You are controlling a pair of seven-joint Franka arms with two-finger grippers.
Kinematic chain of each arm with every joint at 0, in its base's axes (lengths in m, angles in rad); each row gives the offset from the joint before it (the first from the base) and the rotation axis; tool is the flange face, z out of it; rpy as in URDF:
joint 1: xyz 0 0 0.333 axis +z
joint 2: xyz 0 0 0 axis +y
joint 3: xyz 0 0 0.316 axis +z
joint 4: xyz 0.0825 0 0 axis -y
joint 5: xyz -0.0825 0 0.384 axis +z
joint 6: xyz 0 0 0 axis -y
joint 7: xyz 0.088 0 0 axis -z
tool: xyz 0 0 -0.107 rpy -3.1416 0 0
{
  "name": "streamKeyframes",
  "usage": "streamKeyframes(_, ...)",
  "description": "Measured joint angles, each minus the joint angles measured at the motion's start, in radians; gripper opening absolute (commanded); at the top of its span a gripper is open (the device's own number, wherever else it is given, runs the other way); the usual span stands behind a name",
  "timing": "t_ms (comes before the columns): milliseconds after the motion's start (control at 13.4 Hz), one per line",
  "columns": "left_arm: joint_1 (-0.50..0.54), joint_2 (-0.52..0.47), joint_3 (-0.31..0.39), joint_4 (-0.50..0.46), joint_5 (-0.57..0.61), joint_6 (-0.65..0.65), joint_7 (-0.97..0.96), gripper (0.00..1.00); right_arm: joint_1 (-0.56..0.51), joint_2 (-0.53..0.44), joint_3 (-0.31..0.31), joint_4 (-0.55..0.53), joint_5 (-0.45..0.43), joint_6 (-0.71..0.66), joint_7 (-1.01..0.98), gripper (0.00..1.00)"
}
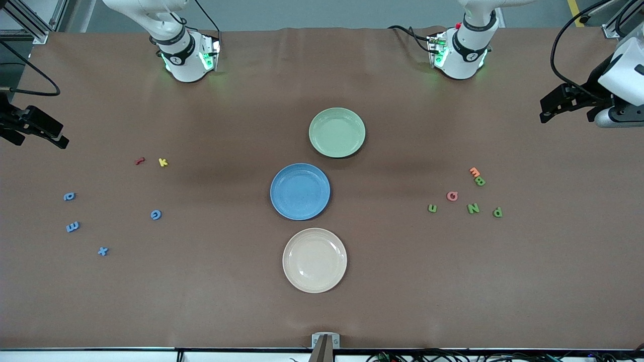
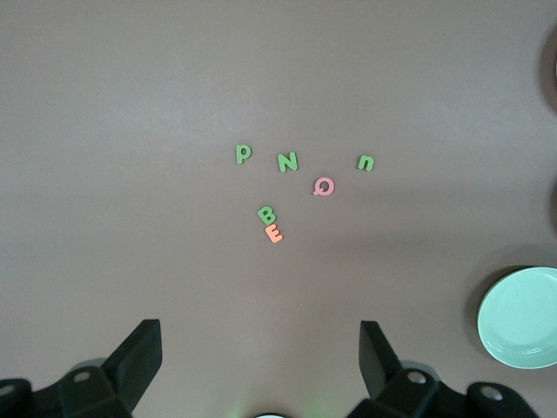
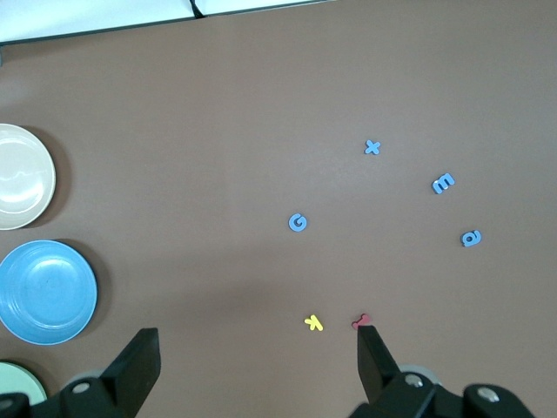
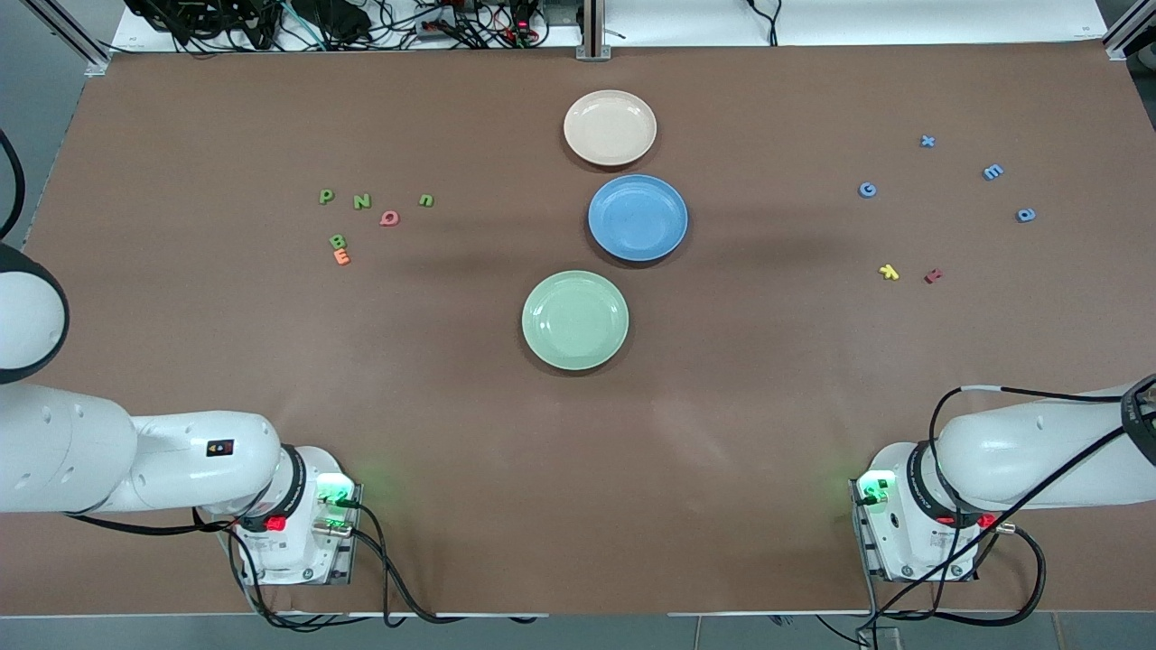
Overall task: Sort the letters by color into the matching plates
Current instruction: 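Grasp the green N with the left gripper while the right gripper grasps the blue a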
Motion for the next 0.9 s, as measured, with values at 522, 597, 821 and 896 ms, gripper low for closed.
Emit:
streamKeyframes(522,0.006,0.027,0.009,0.003,0.0,-0.001,0.0,1.0,0.0,0.002,-0.001,-0.003,0.0,-0.043,0.0,1.0)
streamKeyframes(597,0.006,0.046,0.011,0.008,0.0,-0.001,0.0,1.0,-0.004,0.007,-0.002,-0.008,0.0,-0.052,0.0,1.0)
streamKeyframes(821,0.005,0.13,0.011,0.007,0.0,0.023,0.0,1.0,-0.062,0.069,-0.005,-0.019,-0.005,-0.053,-0.008,1.0)
streamKeyframes(896,0.005,0.162,0.011,-0.004,0.0,0.055,0.0,1.0,-0.094,0.103,-0.007,-0.02,-0.011,-0.046,-0.02,1.0)
